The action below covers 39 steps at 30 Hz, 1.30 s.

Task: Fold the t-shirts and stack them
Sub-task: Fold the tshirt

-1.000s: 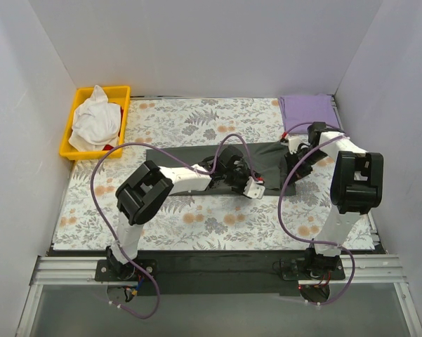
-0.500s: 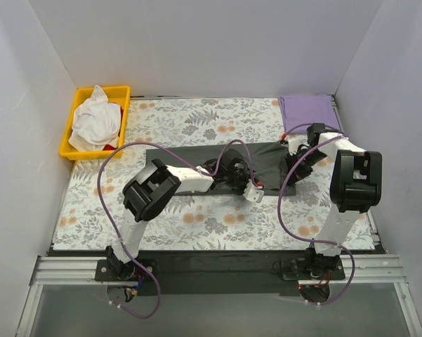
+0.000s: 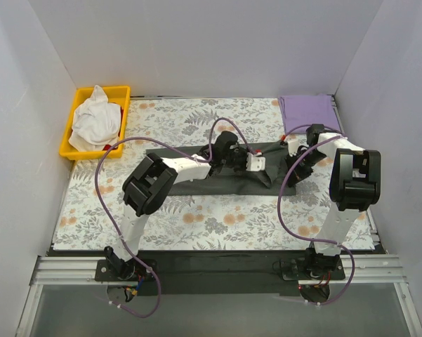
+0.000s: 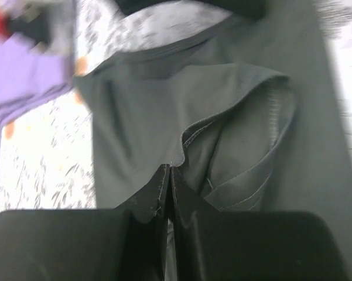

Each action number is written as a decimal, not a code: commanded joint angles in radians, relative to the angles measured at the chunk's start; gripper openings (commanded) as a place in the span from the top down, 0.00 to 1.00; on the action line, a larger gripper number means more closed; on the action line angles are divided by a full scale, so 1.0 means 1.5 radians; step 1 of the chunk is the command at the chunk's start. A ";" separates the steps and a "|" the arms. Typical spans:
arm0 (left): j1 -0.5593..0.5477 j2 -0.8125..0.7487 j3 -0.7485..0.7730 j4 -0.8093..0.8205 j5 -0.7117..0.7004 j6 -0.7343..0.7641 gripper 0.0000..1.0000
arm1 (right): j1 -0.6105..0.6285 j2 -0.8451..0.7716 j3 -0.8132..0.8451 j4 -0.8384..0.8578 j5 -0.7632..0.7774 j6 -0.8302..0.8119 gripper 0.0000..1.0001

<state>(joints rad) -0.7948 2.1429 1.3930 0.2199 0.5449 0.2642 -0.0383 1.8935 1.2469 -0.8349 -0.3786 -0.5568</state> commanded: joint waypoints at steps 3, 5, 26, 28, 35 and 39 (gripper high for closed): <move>0.050 0.027 0.044 0.005 -0.009 -0.137 0.99 | -0.002 -0.006 -0.001 0.000 0.006 -0.011 0.94; 0.062 0.040 0.067 -0.003 -0.024 -0.171 0.95 | -0.002 -0.010 -0.001 -0.001 0.007 -0.012 0.94; 0.020 -0.077 -0.051 -0.005 0.093 -0.131 0.67 | -0.002 -0.039 0.003 -0.008 0.007 -0.013 0.94; 0.003 -0.060 -0.033 -0.028 0.089 -0.082 0.67 | -0.002 -0.037 0.008 -0.010 0.006 -0.012 0.94; -0.014 -0.001 0.003 -0.058 0.049 0.004 0.67 | -0.002 -0.029 0.006 -0.012 0.005 -0.012 0.94; -0.014 0.021 0.020 -0.048 0.029 0.009 0.67 | -0.002 -0.031 0.000 -0.012 0.005 -0.015 0.94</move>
<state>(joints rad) -0.8093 2.1742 1.3769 0.1497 0.6201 0.2268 -0.0383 1.8732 1.2461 -0.8375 -0.3653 -0.5648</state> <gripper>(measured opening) 0.327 0.064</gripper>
